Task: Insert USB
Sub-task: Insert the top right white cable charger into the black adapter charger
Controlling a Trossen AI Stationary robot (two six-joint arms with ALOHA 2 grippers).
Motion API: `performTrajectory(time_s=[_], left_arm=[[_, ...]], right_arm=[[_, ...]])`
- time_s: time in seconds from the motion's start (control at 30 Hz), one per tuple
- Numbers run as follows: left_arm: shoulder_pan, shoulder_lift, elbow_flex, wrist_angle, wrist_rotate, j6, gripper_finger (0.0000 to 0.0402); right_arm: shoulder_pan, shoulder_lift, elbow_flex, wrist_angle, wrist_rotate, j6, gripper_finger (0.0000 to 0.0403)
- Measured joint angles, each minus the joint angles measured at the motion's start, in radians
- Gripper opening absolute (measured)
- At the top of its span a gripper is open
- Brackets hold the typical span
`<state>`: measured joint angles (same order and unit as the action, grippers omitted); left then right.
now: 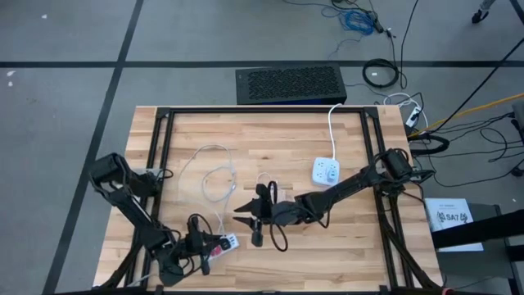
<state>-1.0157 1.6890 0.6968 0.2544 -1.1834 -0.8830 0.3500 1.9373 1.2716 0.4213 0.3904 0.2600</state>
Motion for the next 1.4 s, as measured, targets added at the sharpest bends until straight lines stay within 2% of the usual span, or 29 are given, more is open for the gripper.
performTrajectory(time_s=[0.3, 0.5, 0.67, 0.87, 1.03, 1.3, 1.4], left_arm=[[-0.002, -0.042, 0.041, -0.034, -0.008, 0.108, 0.002], [-0.036, -0.169, 0.042, -0.034, -0.03, 0.218, 0.002], [-0.093, -0.26, 0.042, -0.026, -0.035, 0.306, 0.002], [-0.093, -0.226, 0.042, -0.028, -0.016, 0.318, 0.002], [-0.075, -0.199, 0.042, -0.028, 0.004, 0.323, 0.002], [-0.045, -0.198, 0.055, -0.024, 0.033, 0.42, 0.002], [-0.031, -0.198, 0.057, -0.025, 0.038, 0.448, 0.002]], right_arm=[[-0.001, 0.007, 0.001, -0.054, -0.035, 0.008, 0.0093], [-0.001, 0.042, 0.0, -0.092, -0.182, 0.053, 0.0094], [0.013, 0.045, 0.0, -0.071, -0.186, 0.019, 0.0101], [0.012, 0.045, 0.001, 0.112, -0.184, 0.058, 0.0103], [0.012, 0.045, 0.064, 0.123, -0.185, 0.105, 0.0103], [0.009, 0.049, 0.093, 0.112, -0.189, 0.169, 0.0103], [0.009, 0.077, 0.094, 0.174, -0.214, 0.189, 0.0103]])
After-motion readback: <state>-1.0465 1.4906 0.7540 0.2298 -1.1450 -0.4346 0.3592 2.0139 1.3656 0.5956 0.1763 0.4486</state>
